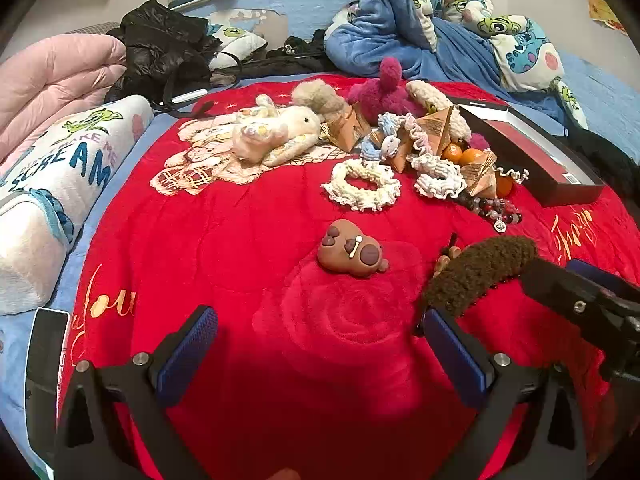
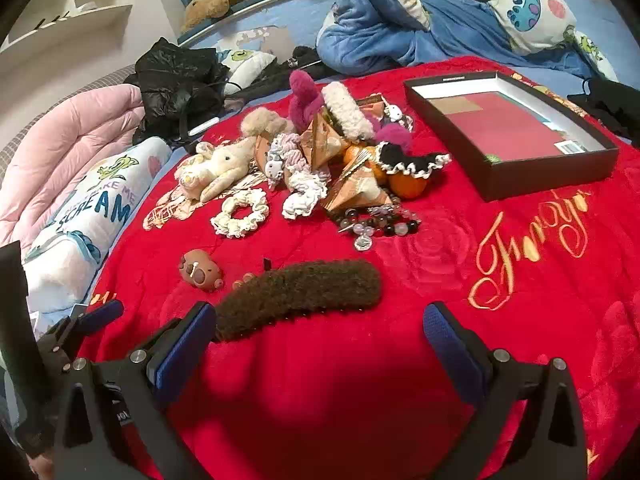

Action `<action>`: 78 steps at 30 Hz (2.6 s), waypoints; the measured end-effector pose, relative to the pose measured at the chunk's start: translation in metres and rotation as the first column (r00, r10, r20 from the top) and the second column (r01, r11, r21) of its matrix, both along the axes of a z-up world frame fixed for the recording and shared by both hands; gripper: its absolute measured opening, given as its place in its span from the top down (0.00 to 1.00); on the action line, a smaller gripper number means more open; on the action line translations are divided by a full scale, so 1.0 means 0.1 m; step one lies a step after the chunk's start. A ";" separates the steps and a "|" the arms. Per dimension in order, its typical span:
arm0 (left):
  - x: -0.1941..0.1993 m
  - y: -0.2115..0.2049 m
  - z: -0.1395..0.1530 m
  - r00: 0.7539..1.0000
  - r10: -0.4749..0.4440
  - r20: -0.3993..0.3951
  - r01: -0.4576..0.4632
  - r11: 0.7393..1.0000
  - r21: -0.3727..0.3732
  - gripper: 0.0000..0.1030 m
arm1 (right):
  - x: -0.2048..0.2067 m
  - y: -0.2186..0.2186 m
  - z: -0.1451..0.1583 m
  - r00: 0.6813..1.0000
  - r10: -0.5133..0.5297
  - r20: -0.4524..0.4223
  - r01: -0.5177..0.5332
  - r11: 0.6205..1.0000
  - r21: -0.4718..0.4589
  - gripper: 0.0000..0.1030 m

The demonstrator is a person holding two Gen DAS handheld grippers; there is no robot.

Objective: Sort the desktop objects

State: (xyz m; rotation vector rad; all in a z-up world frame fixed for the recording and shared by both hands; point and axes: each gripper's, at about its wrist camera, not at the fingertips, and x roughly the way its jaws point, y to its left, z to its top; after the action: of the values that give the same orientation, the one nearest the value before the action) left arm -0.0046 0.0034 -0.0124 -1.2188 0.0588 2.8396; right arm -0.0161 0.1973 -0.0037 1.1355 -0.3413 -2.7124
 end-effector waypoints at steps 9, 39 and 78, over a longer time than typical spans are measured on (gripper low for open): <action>-0.02 0.00 -0.03 1.000 -0.003 0.008 0.003 1.000 -0.011 0.00 | -0.16 -0.16 -0.06 0.999 0.023 0.032 -0.022 1.000 -0.012 0.00; -0.05 0.02 -0.05 1.000 -0.021 0.008 0.022 0.999 -0.048 0.00 | -0.49 -0.24 -0.21 0.993 -0.045 0.107 0.043 0.999 0.024 0.27; -0.70 0.06 -0.24 0.996 0.014 0.090 -0.012 1.000 -0.023 0.00 | -0.46 -0.12 -0.19 0.993 -0.038 0.113 0.046 0.996 -0.071 0.41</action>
State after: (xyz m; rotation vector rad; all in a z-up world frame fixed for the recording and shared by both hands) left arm -0.0749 0.0093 -0.0359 -1.3544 0.0795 2.7982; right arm -0.0619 0.1857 -0.0227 1.2754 -0.4828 -2.6540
